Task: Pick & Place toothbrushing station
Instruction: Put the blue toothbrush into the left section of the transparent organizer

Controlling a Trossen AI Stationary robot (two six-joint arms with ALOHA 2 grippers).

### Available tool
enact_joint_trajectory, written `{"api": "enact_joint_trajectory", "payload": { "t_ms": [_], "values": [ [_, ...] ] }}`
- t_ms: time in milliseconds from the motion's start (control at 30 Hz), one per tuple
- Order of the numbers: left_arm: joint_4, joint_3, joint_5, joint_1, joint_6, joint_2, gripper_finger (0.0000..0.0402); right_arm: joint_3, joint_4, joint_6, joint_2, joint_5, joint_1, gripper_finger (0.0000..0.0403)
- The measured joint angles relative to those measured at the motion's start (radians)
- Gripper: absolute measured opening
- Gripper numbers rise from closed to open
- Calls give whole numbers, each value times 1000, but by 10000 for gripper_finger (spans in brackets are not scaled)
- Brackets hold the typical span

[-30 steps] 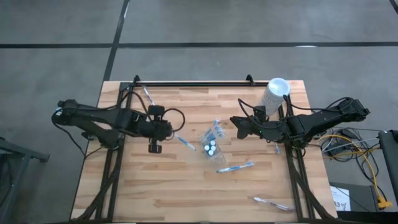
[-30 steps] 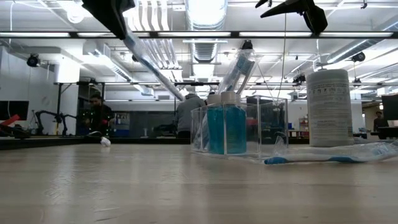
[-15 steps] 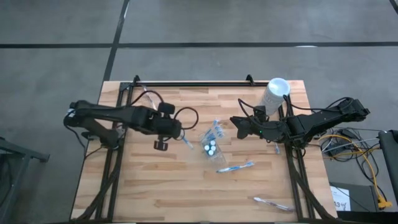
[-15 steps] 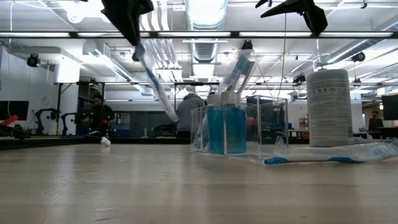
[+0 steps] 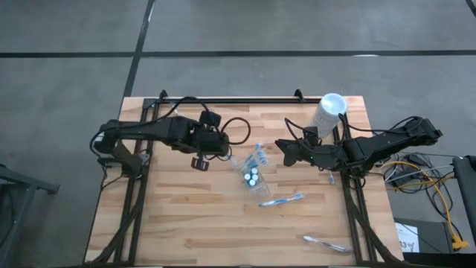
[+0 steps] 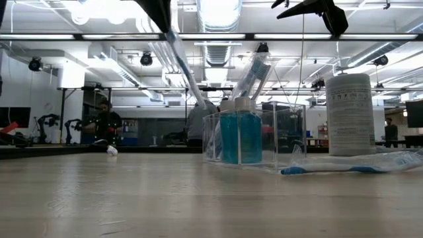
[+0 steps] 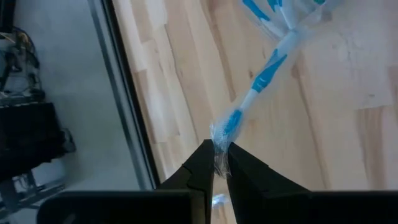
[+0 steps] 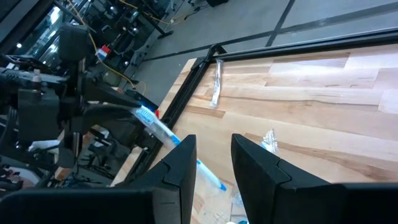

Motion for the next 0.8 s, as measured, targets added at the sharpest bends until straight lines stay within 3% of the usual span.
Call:
{"api": "enact_joint_trajectory", "payload": {
  "t_ms": [800],
  "values": [
    [101,21,-47,2,113,75,39,0,0,0,0,0,0,98]
  ]
}}
